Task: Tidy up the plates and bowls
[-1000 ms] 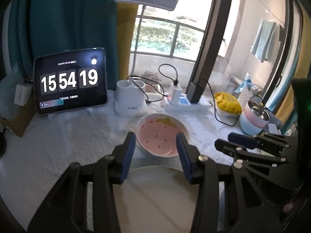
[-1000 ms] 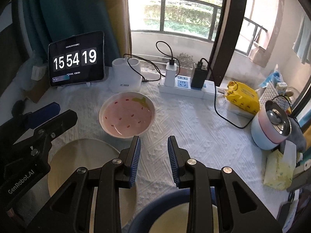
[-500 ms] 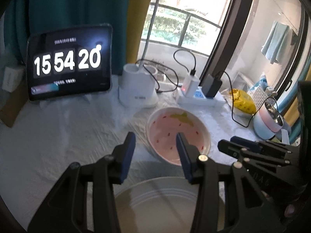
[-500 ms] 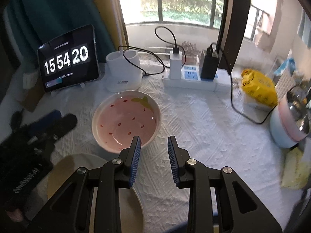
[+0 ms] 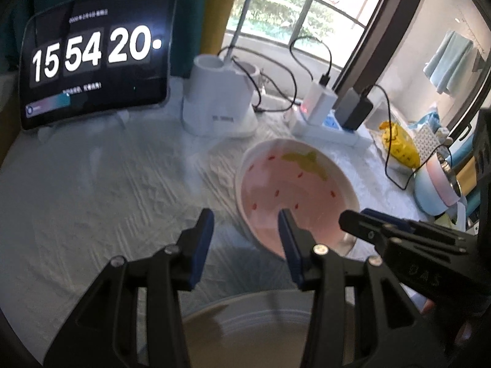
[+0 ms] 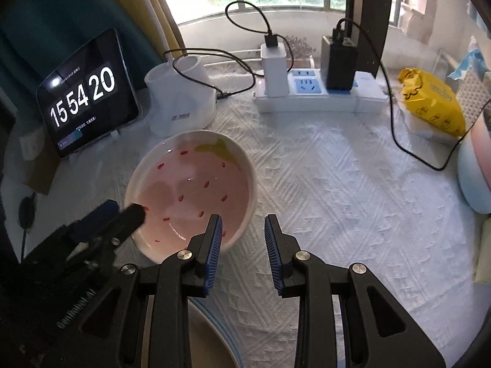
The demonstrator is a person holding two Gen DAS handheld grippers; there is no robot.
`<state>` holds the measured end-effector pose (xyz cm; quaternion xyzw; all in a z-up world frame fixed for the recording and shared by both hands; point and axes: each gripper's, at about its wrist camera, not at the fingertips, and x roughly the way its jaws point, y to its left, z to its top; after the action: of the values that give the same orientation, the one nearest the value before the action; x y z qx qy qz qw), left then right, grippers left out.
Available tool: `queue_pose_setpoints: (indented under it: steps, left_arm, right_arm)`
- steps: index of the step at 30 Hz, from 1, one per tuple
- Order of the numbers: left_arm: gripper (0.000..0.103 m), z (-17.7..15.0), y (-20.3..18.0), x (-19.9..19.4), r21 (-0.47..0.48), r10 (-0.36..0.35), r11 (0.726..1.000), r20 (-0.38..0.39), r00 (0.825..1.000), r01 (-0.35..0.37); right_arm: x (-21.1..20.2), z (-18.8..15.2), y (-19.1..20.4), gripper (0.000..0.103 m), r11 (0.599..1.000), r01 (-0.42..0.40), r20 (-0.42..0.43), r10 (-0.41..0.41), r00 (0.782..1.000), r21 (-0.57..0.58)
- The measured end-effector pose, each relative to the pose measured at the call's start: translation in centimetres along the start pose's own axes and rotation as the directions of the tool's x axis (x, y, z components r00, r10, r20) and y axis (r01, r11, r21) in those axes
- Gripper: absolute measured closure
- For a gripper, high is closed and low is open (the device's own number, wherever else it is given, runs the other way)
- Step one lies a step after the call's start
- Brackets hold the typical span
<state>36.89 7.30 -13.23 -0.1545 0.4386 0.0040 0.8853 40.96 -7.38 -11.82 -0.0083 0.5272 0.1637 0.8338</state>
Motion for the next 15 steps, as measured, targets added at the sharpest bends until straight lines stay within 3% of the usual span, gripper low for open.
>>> queue_pose_setpoints:
  steps: [6,15]
  left_arm:
    - [0.058,-0.4,-0.1,1.1,0.001,-0.01,1.0,-0.037,0.999,0.01]
    - [0.063,-0.4,-0.2,2.2,0.017,-0.019,1.0,-0.039,0.999,0.019]
  right_arm:
    - [2.0,0.1,-0.1,0.073,0.999,-0.039,-0.099,0.041,0.994,0.019]
    - [2.8,0.0,0.0,0.083,0.998,-0.062,-0.109,0.064,0.992,0.024]
